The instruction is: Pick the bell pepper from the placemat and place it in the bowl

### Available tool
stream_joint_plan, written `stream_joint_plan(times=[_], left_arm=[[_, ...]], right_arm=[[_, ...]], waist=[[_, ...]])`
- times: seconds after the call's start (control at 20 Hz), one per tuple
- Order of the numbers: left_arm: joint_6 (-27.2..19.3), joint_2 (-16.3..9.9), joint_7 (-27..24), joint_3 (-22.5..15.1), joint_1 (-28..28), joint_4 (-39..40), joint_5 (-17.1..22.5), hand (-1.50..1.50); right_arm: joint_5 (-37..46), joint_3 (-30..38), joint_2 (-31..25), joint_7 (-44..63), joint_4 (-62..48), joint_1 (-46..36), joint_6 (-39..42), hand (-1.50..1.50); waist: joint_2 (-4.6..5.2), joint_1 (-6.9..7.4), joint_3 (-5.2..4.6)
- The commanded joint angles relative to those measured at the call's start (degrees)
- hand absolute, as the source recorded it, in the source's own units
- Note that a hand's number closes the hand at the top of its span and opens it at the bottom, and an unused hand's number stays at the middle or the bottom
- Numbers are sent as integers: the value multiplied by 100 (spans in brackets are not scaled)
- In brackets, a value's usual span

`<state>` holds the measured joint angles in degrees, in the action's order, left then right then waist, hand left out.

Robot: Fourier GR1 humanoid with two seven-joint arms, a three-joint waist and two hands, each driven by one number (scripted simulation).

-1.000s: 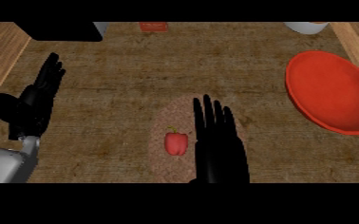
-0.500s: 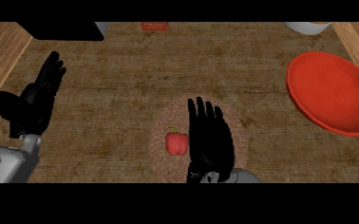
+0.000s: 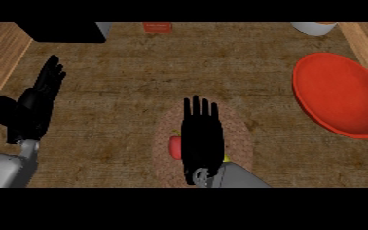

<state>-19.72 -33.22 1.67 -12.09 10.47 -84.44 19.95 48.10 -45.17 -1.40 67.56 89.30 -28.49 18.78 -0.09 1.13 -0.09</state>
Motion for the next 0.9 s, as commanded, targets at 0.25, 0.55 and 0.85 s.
stream_joint_plan(times=[0.25,0.55,0.85], left_arm=[[-3,180,-55,80,-177,-86,-122,0],[-33,195,152,134,-75,-217,-276,0],[-89,365,210,129,-22,-75,-468,0]], right_arm=[[-178,-677,133,1330,-669,12,-488,-150],[-458,-514,133,1157,-1003,-61,-560,-150],[-354,-804,133,1191,-1237,-126,-1043,-150]], waist=[[2,-1,4],[6,-41,8],[9,-60,8]])
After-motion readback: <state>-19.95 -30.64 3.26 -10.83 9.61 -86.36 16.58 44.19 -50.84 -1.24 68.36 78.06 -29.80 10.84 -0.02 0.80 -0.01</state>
